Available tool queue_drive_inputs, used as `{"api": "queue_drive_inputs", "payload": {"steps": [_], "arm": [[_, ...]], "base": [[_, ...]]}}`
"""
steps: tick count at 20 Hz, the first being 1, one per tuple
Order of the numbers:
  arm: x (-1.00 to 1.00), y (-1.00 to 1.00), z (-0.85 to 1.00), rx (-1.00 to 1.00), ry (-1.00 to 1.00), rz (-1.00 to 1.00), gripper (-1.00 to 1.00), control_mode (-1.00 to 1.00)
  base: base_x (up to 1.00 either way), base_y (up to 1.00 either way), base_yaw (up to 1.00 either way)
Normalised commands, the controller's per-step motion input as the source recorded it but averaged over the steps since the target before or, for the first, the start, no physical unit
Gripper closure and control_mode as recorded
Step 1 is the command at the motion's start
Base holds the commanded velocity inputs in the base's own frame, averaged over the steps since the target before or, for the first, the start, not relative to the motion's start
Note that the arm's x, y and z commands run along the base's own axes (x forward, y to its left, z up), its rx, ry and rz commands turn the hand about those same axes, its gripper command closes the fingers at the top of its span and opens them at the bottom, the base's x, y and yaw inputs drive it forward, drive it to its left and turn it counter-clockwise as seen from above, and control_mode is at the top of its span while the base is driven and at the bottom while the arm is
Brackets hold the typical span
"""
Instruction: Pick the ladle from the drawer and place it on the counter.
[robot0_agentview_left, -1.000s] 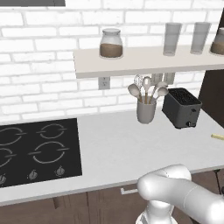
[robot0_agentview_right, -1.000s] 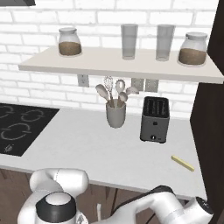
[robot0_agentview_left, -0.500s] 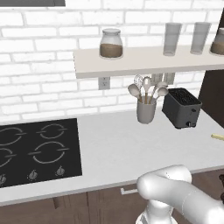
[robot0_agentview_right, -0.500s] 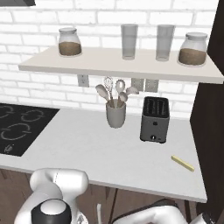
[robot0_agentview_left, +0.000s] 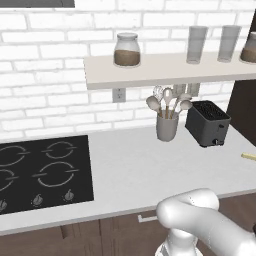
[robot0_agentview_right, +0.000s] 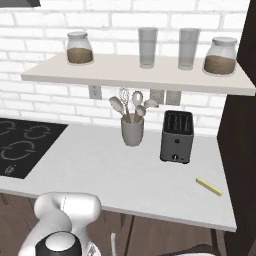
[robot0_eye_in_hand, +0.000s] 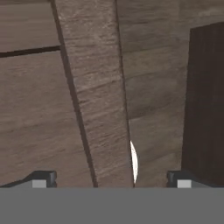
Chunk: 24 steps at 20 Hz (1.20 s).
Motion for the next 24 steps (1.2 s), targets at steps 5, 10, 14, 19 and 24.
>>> {"api": "queue_drive_inputs", "payload": {"steps": [5, 10, 14, 19, 24], "arm": [[0.59, 1.0, 0.97, -0.1, 0.0, -0.06, -1.0, -1.0], [0.89, 1.0, 0.14, -0.08, 0.04, 0.05, -1.0, -1.0], [0.71, 0.9, -0.38, 0.0, 0.08, 0.26, -1.0, -1.0], [0.65, 0.12, -0.21, 0.0, 0.0, 0.25, -1.0, -1.0], [0.04, -0.72, -0.52, 0.01, 0.0, 0.1, -1.0, -1.0]], "base": [[0.0, 0.0, 0.0], [0.0, 0.0, 0.0], [0.0, 0.0, 0.0], [0.0, 0.0, 0.0], [0.0, 0.0, 0.0]]}}
